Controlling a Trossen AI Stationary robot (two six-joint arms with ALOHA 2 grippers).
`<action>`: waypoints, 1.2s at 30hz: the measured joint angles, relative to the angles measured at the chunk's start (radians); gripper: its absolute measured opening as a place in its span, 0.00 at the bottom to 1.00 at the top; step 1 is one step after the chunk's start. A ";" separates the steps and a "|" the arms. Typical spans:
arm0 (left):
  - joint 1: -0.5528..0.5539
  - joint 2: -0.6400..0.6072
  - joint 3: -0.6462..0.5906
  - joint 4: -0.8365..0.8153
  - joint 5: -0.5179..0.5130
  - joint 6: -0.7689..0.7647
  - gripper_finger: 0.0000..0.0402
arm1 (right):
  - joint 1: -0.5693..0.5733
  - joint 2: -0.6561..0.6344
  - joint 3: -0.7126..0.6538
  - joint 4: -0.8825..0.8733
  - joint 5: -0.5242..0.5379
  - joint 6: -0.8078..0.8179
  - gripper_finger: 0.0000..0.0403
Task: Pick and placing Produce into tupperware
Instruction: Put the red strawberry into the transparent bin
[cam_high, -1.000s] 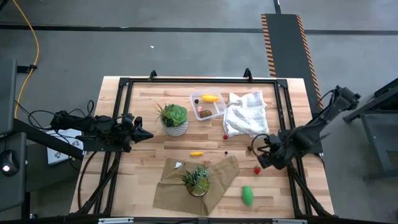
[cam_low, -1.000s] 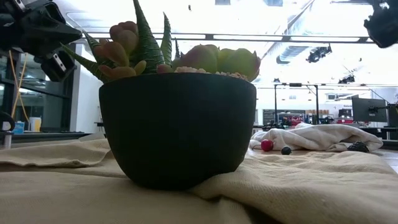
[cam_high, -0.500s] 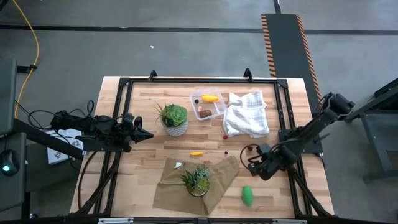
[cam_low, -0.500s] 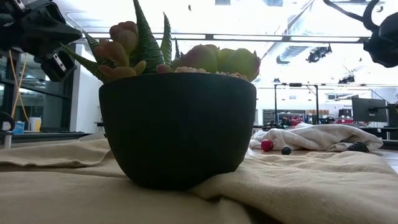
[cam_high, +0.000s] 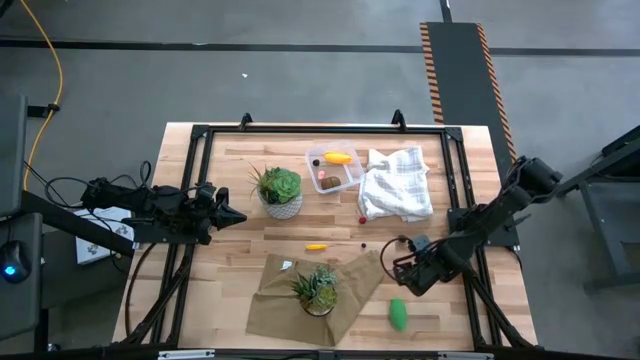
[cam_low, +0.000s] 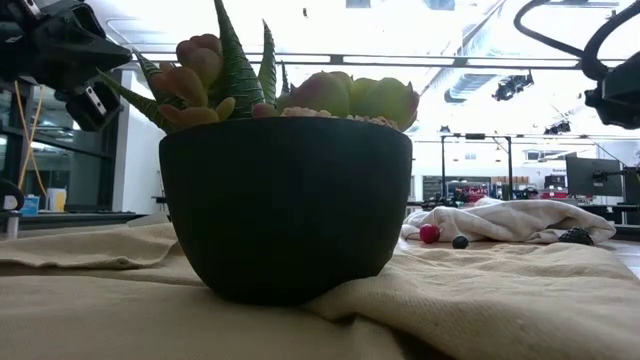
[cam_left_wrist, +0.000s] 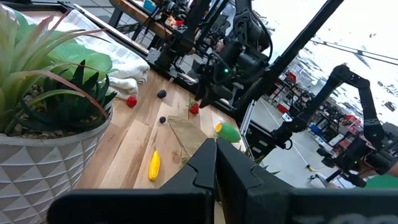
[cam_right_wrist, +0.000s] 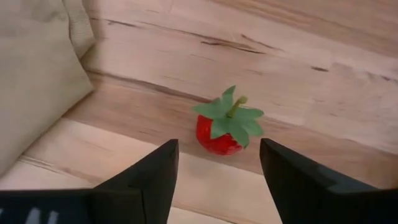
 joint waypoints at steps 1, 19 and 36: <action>0.000 0.000 0.000 0.000 0.000 0.000 0.00 | 0.000 0.005 0.000 0.005 0.000 0.007 0.55; 0.000 0.000 0.000 0.000 0.000 0.000 0.00 | -0.001 0.087 -0.001 0.011 0.000 0.089 0.58; 0.000 0.000 0.000 0.000 0.000 0.000 0.00 | -0.069 0.120 -0.001 0.045 0.013 0.053 0.40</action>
